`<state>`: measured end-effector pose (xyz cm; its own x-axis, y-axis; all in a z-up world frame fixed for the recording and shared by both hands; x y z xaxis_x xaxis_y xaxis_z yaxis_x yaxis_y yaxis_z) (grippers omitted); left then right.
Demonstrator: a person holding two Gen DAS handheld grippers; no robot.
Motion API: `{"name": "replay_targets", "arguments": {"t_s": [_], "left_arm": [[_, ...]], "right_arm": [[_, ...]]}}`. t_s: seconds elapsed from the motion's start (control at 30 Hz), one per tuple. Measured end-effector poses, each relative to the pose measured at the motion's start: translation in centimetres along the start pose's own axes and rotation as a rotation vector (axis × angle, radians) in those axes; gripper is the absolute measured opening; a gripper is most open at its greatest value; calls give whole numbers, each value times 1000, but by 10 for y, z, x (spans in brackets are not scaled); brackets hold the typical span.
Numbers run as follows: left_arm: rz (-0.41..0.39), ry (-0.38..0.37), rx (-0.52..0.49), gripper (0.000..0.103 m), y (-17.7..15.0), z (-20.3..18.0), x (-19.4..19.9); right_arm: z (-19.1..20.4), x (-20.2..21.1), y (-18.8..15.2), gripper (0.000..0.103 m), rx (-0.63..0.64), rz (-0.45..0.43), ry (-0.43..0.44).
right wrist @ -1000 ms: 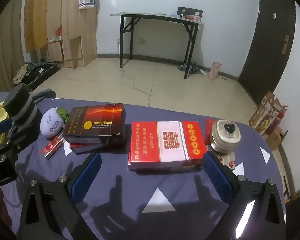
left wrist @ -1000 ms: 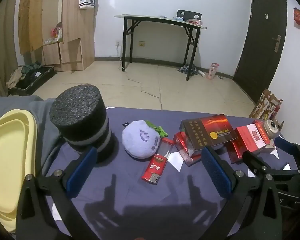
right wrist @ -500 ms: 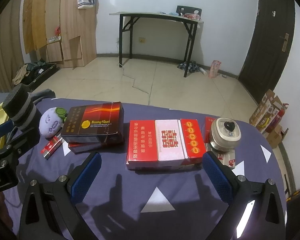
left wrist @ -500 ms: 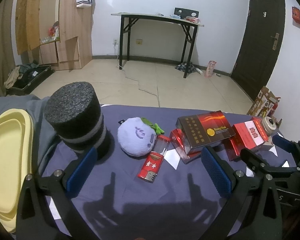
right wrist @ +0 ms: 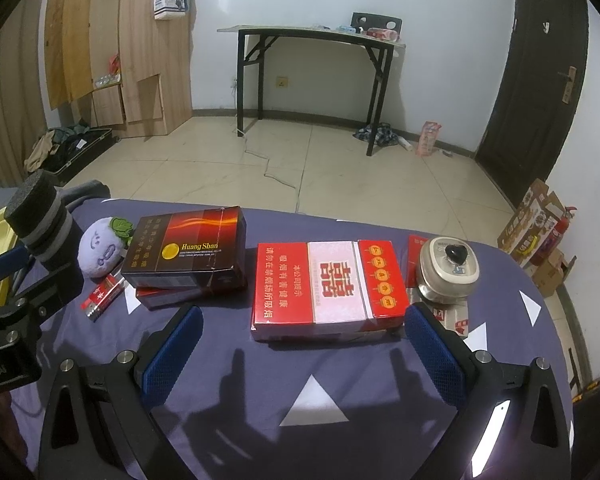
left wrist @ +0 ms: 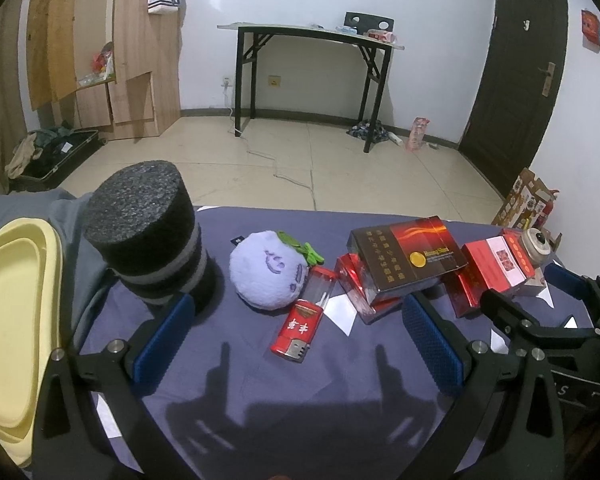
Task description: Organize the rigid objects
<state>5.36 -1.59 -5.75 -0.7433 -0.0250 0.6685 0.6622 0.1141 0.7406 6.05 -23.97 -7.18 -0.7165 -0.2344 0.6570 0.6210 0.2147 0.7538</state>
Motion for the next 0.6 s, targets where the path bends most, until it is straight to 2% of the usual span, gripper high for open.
{"name": "replay_targets", "arguments": {"t_s": [0.6], "left_arm": [[1, -3, -7, 103, -1, -4, 0]], "right_arm": [[-1, 1, 0, 102, -1, -2, -2]]}}
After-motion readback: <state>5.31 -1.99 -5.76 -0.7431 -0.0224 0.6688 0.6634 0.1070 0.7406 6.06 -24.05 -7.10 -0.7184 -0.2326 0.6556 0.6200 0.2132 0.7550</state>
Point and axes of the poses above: each gripper's, at about its wrist camera, not at the fingertips, and x roughly against the way its jaws point, z to its left, y to its top, the point moved 7 cm from there along -x, roughly the way its jaws point, and after that the axes turned 4 degrees about y, right-handed, at the moved point
